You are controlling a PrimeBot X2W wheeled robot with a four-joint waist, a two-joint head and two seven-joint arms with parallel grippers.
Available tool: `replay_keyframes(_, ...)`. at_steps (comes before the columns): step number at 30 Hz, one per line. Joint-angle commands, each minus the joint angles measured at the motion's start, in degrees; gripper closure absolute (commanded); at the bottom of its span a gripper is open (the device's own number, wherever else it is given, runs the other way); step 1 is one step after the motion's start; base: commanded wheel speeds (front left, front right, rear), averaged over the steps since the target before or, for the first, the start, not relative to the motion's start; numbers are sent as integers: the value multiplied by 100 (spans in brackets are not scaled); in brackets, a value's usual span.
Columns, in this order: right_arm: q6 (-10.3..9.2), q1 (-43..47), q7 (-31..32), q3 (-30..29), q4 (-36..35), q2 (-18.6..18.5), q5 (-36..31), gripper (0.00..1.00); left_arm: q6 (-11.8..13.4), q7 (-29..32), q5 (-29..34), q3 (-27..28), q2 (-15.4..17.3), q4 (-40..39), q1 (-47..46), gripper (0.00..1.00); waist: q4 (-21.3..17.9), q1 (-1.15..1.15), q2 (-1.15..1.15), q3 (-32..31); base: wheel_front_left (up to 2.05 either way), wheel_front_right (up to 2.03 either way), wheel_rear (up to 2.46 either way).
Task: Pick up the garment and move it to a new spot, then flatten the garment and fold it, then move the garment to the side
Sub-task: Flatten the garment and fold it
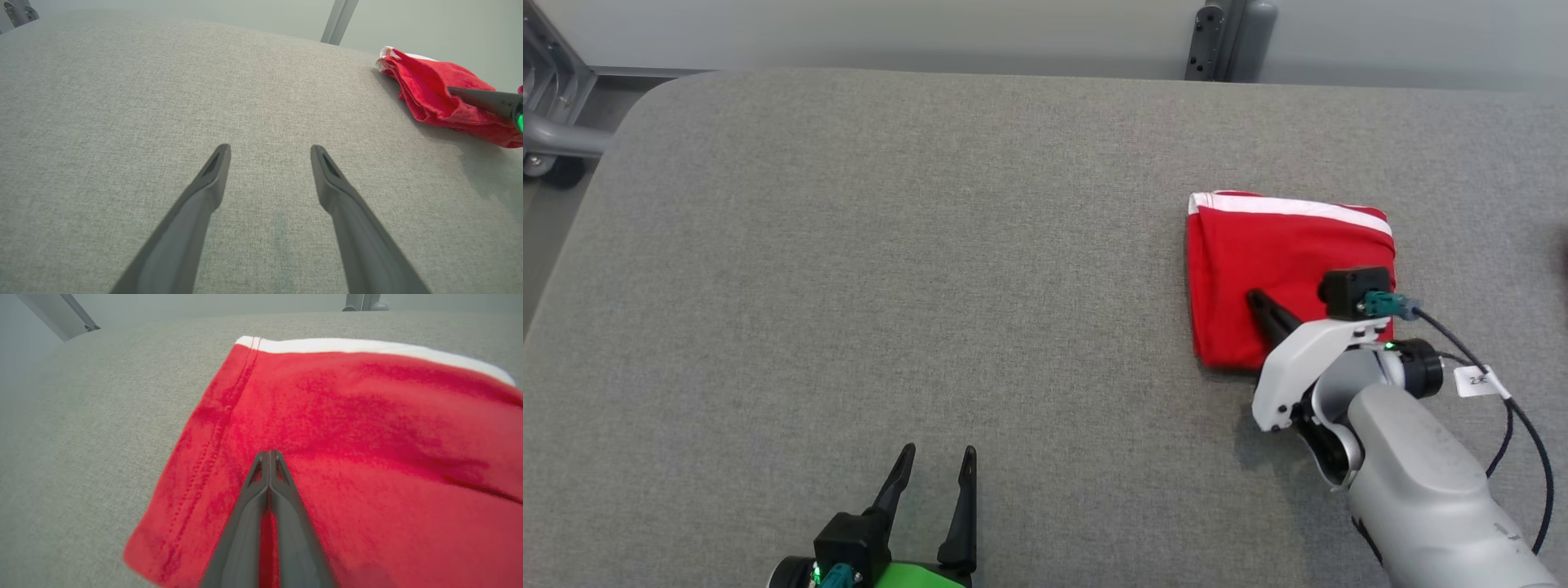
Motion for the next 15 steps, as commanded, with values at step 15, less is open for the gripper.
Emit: replay_keyframes(15,1,951,-708,1128,-659,-322,554,100,114,-13,-103,379,146,-114,631,0,-111,0,0,-1061,0,0,0)
